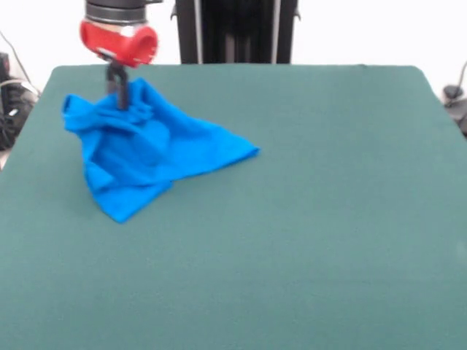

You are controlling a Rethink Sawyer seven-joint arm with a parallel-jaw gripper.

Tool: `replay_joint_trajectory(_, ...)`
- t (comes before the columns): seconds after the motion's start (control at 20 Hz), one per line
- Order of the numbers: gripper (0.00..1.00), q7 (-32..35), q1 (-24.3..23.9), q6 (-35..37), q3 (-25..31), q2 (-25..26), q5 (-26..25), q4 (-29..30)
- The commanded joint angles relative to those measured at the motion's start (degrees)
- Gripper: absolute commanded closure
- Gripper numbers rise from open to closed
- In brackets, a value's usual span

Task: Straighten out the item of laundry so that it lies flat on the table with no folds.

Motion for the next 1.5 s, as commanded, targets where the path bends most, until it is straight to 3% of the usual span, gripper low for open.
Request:
replay_joint_trajectory(0.05,1.0,-9.6,-2.5,-0.8,11.8,1.7,-8.2,6.3)
replay_joint_trajectory(0.25,1.0,-5.9,-2.6,-1.4,12.1,1.4,-10.8,6.0)
replay_joint_trajectory(0.3,0.0,-4.4,-3.0,-1.4,12.8,1.2,-11.7,6.2)
replay_joint_trajectory(0.45,0.0,-5.1,-3.1,-0.3,13.3,0.8,-12.1,6.3)
replay_joint_trajectory(0.55,0.0,-5.8,-2.1,6.0,12.9,0.1,-10.6,5.9)
replay_joint_trajectory(0.65,0.0,-3.4,-1.1,4.4,11.9,-1.0,-10.6,6.5)
replay_joint_trajectory(1.2,0.0,-2.9,0.5,8.9,12.8,-2.8,-8.2,4.5)
replay_joint_trajectory(1.5,0.0,-3.5,1.6,14.5,13.5,-6.4,-5.5,3.3)
